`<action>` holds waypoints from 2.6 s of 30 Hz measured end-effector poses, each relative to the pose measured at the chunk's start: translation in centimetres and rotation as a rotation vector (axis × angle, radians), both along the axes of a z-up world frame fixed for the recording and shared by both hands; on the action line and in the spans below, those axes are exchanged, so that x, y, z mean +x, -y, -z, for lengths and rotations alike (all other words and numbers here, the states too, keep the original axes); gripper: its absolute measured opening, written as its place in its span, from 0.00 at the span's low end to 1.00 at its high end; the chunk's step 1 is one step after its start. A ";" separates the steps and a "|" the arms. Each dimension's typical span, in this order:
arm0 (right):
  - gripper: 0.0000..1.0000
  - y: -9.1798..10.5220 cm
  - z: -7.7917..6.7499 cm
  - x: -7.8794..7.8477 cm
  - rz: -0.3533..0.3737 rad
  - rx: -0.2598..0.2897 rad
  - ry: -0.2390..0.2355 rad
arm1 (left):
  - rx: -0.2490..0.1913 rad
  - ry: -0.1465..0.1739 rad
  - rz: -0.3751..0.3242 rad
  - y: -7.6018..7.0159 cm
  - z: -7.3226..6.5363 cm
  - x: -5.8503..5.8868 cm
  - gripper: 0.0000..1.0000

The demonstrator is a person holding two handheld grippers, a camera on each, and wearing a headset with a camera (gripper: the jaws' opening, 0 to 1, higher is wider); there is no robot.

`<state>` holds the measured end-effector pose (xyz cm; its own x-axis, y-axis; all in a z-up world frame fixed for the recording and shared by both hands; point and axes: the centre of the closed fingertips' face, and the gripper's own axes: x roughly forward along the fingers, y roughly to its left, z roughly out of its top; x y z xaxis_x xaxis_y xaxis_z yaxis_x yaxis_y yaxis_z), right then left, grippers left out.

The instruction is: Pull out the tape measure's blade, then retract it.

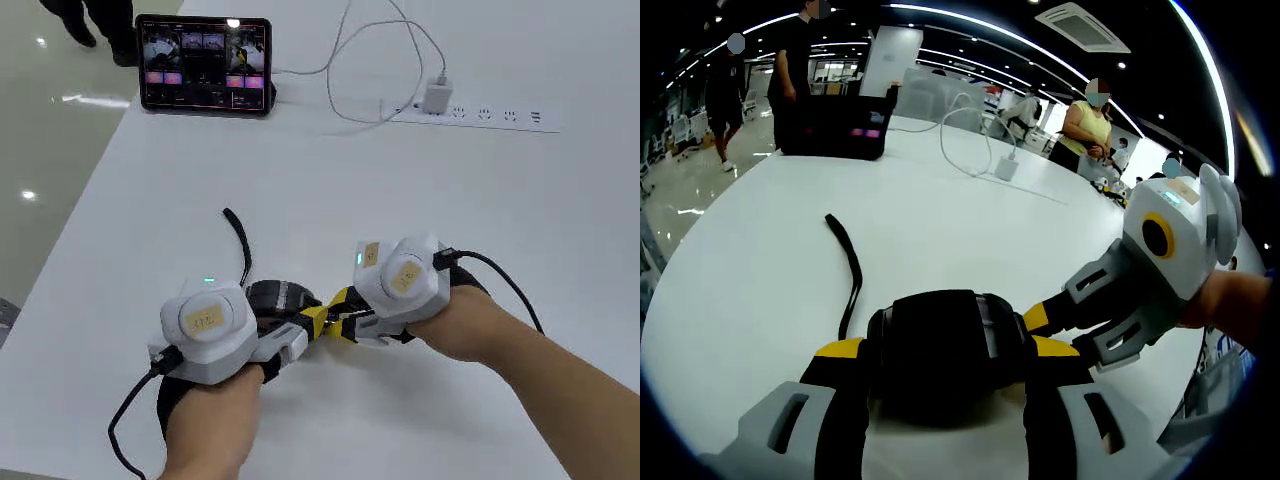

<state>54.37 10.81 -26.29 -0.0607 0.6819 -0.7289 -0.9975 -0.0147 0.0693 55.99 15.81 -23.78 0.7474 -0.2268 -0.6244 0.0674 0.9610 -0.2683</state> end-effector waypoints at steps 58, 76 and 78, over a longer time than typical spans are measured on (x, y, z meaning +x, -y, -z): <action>0.25 0.0 0.0 0.2 0.013 -0.022 0.029 | -0.009 -0.018 0.022 0.3 0.0 -0.1 0.61; 0.37 0.8 -0.8 0.6 0.046 -0.016 0.056 | 0.014 0.009 0.062 0.1 -0.7 -0.1 0.58; 0.37 0.8 -0.8 0.6 0.047 -0.018 0.057 | 0.017 0.010 0.067 0.1 -0.8 -0.1 0.58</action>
<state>54.93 9.99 -25.49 0.0134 0.6700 -0.7423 -0.9994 0.0334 0.0122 55.87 15.67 -23.02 0.7372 -0.2660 -0.6212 0.1347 0.9587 -0.2507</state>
